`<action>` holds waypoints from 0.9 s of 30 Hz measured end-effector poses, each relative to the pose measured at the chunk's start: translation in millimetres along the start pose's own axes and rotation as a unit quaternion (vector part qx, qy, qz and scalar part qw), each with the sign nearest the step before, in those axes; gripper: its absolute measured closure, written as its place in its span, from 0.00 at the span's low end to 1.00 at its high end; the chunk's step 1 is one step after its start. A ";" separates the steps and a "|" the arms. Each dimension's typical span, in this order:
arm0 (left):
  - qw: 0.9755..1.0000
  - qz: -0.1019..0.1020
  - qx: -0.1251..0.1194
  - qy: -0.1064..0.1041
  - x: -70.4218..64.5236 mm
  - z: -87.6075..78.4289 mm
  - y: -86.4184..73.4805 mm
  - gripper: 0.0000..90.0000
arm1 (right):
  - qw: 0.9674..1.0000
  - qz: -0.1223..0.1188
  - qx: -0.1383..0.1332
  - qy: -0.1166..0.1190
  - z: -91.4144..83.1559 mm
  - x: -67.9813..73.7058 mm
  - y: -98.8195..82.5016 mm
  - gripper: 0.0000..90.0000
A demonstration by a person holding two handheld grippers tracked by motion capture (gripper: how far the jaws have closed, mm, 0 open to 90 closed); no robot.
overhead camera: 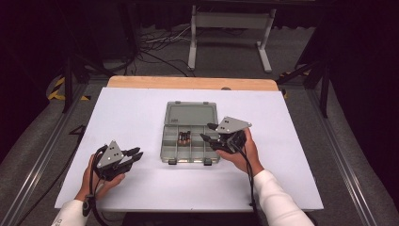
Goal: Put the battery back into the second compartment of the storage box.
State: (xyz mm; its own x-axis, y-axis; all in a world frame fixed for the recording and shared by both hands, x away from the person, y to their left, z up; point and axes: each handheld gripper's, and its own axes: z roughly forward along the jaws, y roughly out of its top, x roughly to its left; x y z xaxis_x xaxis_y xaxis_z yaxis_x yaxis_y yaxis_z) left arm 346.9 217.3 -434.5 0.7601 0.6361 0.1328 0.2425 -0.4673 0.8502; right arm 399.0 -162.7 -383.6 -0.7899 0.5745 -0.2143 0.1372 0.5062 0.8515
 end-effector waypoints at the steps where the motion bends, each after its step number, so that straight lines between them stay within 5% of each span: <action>1: 1.000 0.002 0.002 0.000 1.0 1.6 1.9 0.88 | 1.000 0.003 -0.001 -0.002 -2.3 -1.8 -3.5 0.51; 8: 1.000 0.013 0.011 -0.001 8.0 17.0 13.9 0.99 | 0.999 0.019 0.007 -0.032 -14.1 -11.9 -24.4 0.33; 10: 1.000 0.013 0.013 0.002 11.1 20.2 16.2 0.99 | 0.999 0.023 0.006 -0.045 -17.2 -15.9 -28.3 0.35; 19: 1.000 0.008 0.024 0.002 24.2 33.0 20.9 1.00 | 0.998 0.047 0.010 -0.047 -25.0 -35.6 -41.1 0.91; 22: 1.000 0.008 0.030 0.001 28.4 38.0 22.7 1.00 | 0.997 0.053 0.027 -0.054 -23.9 -42.8 -45.2 1.00; 27: 0.999 0.002 0.034 -0.003 35.5 45.0 27.4 1.00 | 0.995 0.060 0.045 -0.060 -19.7 -54.5 -48.3 1.00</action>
State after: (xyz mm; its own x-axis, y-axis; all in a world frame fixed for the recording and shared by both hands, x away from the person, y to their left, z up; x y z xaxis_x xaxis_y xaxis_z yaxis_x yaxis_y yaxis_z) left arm 407.6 199.5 -429.4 0.7642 0.6310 0.1335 0.2790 -0.5101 0.8136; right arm 423.6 -231.1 -403.7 -0.6891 0.7035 -0.1741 0.2826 0.4820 0.8294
